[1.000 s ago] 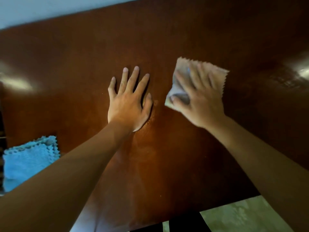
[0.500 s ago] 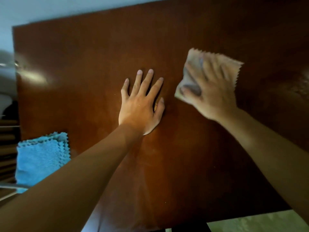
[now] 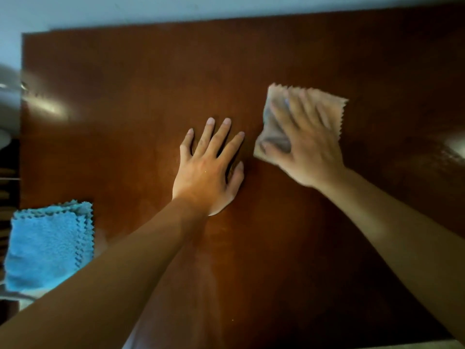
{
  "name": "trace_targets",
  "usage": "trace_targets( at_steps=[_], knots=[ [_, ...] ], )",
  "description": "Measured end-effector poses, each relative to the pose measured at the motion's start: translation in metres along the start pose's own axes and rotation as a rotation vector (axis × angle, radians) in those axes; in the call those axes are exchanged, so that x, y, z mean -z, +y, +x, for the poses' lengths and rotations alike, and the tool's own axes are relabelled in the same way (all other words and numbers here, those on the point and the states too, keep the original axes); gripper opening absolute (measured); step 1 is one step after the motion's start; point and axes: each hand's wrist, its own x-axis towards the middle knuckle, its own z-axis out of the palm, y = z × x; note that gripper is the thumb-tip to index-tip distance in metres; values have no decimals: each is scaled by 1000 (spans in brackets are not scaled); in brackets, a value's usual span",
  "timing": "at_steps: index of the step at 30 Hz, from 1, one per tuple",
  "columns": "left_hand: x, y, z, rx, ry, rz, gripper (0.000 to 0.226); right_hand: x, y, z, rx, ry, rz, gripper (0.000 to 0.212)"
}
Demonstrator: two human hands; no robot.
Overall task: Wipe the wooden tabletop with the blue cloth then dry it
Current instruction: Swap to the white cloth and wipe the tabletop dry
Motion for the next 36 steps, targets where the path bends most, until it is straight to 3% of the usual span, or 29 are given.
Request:
trace_targets(
  at_steps=[5,12,17,19,27,29,33,36],
  knots=[
    [3,1,1,5,21,-42,57,5,1,38,-90,-2,-28,73],
    [14,-3,14,7,124,-115,49,-7,-14,-11,208,-1,-62,73],
    [14,-11,33,292,23,-45,61,8,-3,68,70,-27,-20,76],
    [9,-12,34,310,6,-30,62,7,-7,81,39,-20,-26,74],
    [8,-12,33,312,17,-47,64,-1,-17,26,359,-70,-78,69],
    [9,-12,33,310,14,-50,64,5,-8,56,322,-84,-84,70],
    [9,-12,33,313,27,-40,64,15,-7,133,61,-11,-14,77],
    [7,-12,33,303,43,-43,64,5,-35,134,49,30,14,71]
  ],
)
